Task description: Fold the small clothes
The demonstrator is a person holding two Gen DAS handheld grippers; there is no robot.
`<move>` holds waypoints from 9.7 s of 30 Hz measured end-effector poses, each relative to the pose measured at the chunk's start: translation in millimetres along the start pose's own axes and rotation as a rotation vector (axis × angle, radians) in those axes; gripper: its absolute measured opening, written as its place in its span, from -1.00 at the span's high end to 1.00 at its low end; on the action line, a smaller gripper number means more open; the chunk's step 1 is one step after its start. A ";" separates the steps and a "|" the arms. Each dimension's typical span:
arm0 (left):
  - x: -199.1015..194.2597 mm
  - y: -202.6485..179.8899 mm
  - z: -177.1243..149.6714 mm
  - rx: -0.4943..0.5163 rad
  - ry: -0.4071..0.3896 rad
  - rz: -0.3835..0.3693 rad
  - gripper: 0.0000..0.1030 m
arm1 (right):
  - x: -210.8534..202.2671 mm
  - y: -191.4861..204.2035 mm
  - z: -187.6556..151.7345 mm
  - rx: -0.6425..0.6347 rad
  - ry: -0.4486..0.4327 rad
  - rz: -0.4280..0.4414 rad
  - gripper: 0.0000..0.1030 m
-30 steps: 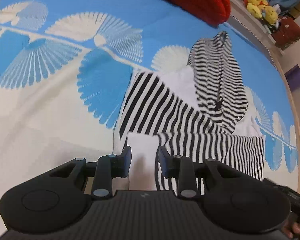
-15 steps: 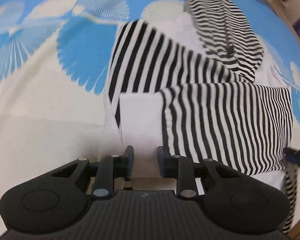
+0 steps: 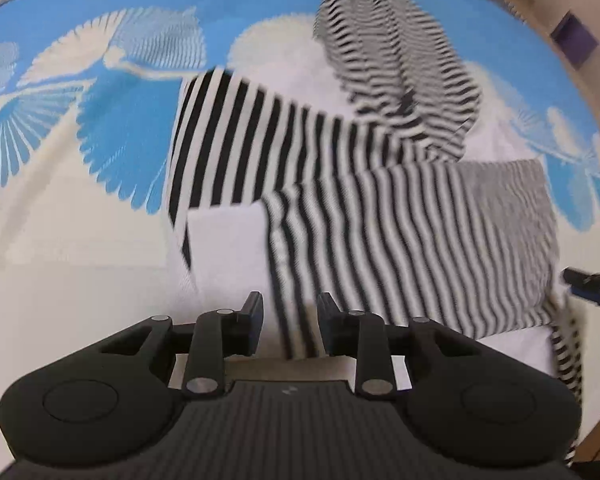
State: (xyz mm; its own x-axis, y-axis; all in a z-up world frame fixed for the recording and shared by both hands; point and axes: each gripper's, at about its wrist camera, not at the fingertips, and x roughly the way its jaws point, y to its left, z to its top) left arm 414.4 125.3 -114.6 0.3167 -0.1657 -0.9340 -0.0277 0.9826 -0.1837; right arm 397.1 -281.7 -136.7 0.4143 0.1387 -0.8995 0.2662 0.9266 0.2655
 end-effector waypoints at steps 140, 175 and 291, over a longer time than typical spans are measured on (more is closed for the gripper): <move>-13.6 -7.3 16.3 -0.188 -0.048 -0.164 0.35 | -40.0 65.9 26.9 -0.053 -0.044 0.225 0.06; 15.5 40.1 -5.6 -0.255 0.097 -0.098 0.91 | -17.4 7.0 -0.9 0.078 0.068 0.164 0.94; -77.3 53.3 -247.0 -0.440 -0.062 -0.181 -0.60 | -105.5 -105.7 -196.7 -0.002 -0.047 0.033 -0.08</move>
State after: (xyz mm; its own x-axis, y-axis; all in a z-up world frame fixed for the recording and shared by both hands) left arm 154.3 169.7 -128.0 0.4093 -0.3122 -0.8573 -0.3614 0.8073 -0.4665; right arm 154.1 -325.5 -138.1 0.4630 0.1528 -0.8731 0.2502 0.9224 0.2941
